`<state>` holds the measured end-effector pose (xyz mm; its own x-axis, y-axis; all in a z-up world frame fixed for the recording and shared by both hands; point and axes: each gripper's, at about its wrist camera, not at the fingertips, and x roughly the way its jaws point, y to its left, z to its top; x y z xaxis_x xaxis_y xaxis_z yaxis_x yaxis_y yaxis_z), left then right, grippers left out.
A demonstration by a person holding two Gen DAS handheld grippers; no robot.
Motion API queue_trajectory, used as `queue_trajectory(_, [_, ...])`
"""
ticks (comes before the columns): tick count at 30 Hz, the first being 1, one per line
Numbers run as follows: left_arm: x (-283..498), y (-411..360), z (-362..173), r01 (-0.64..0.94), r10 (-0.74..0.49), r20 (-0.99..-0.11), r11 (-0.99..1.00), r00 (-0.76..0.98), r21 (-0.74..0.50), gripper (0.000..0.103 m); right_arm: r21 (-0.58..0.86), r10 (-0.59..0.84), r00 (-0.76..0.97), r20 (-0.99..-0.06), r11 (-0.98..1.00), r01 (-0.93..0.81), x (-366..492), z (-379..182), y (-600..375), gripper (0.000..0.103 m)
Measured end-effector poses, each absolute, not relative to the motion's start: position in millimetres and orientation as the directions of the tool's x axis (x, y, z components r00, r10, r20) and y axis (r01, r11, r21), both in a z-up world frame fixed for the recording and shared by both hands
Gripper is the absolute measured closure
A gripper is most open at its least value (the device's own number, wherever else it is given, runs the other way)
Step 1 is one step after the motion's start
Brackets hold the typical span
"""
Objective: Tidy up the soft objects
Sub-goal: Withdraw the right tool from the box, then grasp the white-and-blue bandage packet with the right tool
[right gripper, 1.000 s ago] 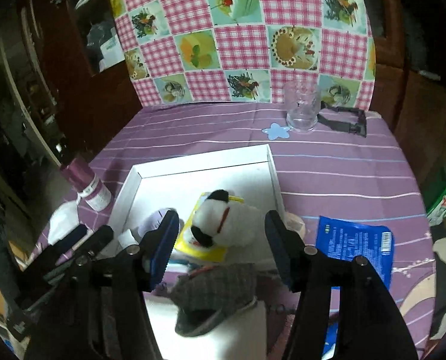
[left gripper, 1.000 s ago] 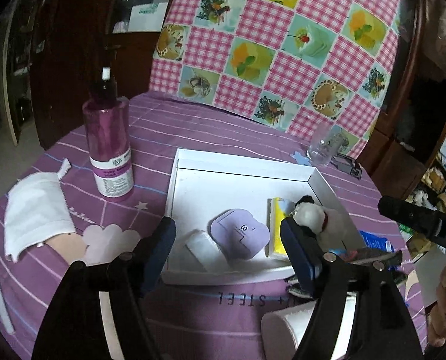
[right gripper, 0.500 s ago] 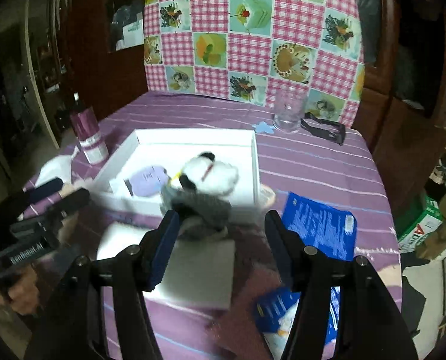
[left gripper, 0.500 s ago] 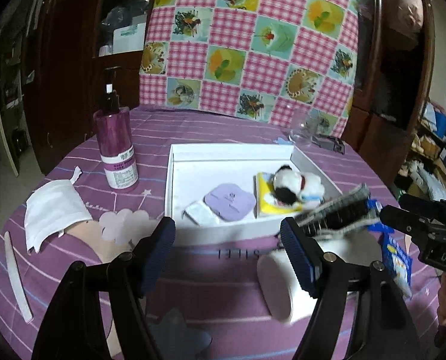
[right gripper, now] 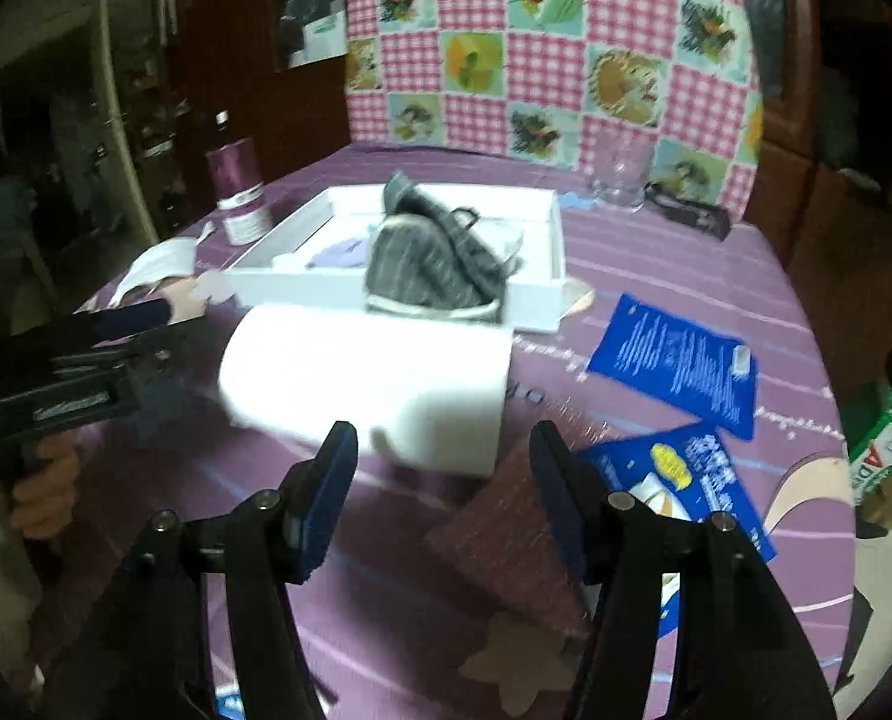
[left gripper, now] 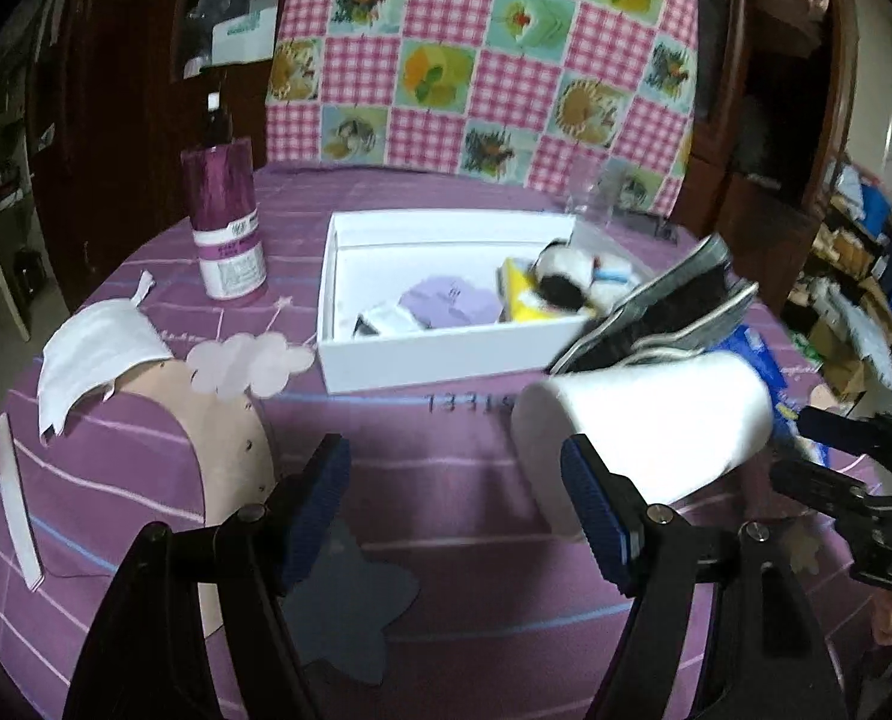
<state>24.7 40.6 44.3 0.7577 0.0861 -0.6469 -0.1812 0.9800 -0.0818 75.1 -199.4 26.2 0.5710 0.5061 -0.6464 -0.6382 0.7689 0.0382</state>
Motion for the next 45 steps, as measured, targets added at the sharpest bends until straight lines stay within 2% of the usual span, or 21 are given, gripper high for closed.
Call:
queue_trajectory(22, [22.9, 41.4, 41.8, -0.185, 0.086, -0.66, 0.979, 0.746, -0.082, 0.03, 0.095, 0.594, 0.435, -0.676, 0.656, -0.749, 47.3, 13.7, -203.5, 0.042])
queue_trajectory(45, [16.0, 30.5, 41.5, -0.137, 0.051, -0.669, 0.988, 0.741, -0.076, 0.03, 0.059, 0.621, 0.28, -0.732, 0.467, -0.882, 1.3, -2.6, -205.1, 0.043])
